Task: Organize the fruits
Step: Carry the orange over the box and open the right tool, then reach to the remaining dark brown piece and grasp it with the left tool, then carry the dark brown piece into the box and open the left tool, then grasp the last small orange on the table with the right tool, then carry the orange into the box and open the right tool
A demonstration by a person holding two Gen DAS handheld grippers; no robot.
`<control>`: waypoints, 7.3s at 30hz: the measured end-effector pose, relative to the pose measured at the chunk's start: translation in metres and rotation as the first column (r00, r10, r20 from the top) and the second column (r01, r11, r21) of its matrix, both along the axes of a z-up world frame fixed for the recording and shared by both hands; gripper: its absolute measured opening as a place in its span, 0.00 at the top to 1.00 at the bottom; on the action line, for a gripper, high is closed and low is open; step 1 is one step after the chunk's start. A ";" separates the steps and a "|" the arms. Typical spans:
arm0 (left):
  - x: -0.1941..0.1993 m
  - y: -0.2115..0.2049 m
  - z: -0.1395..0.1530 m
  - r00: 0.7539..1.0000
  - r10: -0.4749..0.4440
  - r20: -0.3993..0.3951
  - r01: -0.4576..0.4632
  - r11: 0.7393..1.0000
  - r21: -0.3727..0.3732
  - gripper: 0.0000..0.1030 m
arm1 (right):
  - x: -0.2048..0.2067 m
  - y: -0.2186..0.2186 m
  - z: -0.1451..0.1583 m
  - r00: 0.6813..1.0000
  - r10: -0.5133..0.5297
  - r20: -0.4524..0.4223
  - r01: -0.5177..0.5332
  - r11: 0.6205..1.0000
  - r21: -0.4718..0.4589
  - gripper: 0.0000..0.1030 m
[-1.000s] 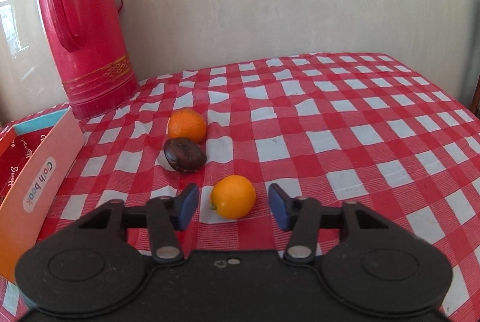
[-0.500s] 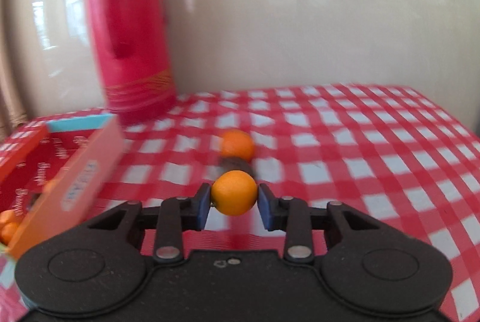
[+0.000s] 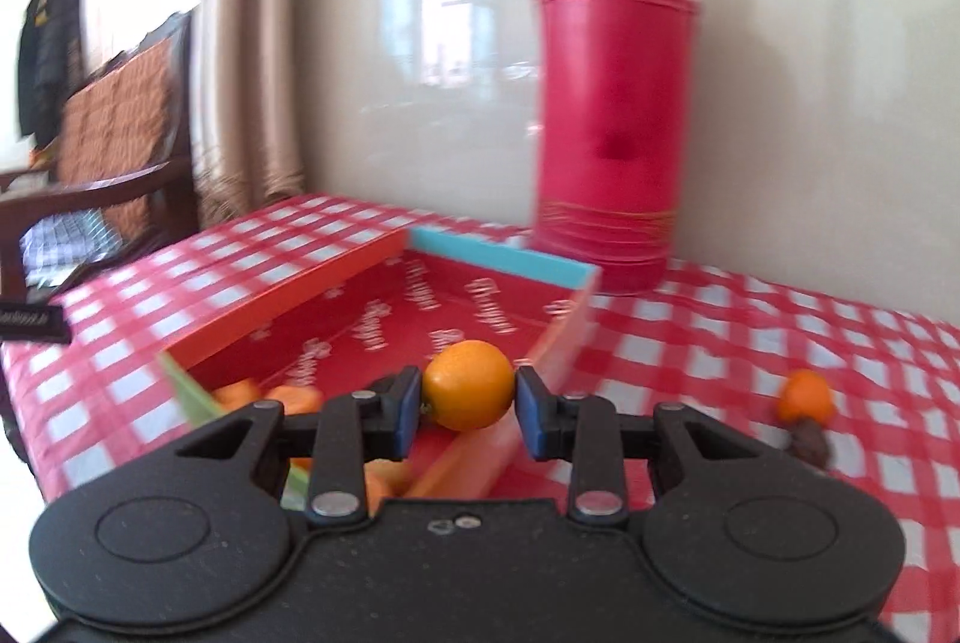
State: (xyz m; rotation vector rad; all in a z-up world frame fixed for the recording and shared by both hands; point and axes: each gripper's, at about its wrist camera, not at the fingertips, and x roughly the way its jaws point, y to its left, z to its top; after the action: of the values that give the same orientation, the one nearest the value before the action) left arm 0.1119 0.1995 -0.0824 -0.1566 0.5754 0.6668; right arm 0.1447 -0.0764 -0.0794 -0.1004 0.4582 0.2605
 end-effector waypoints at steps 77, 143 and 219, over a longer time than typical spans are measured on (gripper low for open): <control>0.092 -0.389 -0.013 0.549 -0.836 0.015 0.836 0.548 -0.032 0.23 | -0.065 -0.247 -0.007 0.677 -0.733 -0.067 0.735 0.677 0.029 0.06; 0.104 -0.187 0.009 0.917 -0.390 -0.087 0.394 0.918 0.036 0.63 | -0.021 -0.168 -0.013 0.806 -0.584 -0.097 0.589 0.807 0.035 0.06; 0.007 -0.016 0.007 0.991 -0.119 -0.052 0.121 0.992 0.030 0.01 | 0.059 0.035 0.005 0.993 0.068 -0.101 -0.070 0.997 -0.016 0.67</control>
State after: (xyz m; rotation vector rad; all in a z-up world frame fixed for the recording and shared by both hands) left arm 0.1188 0.1838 -0.0750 -0.0741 0.6172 0.5639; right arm 0.2038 -0.0415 -0.0747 -0.1229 0.5584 0.3299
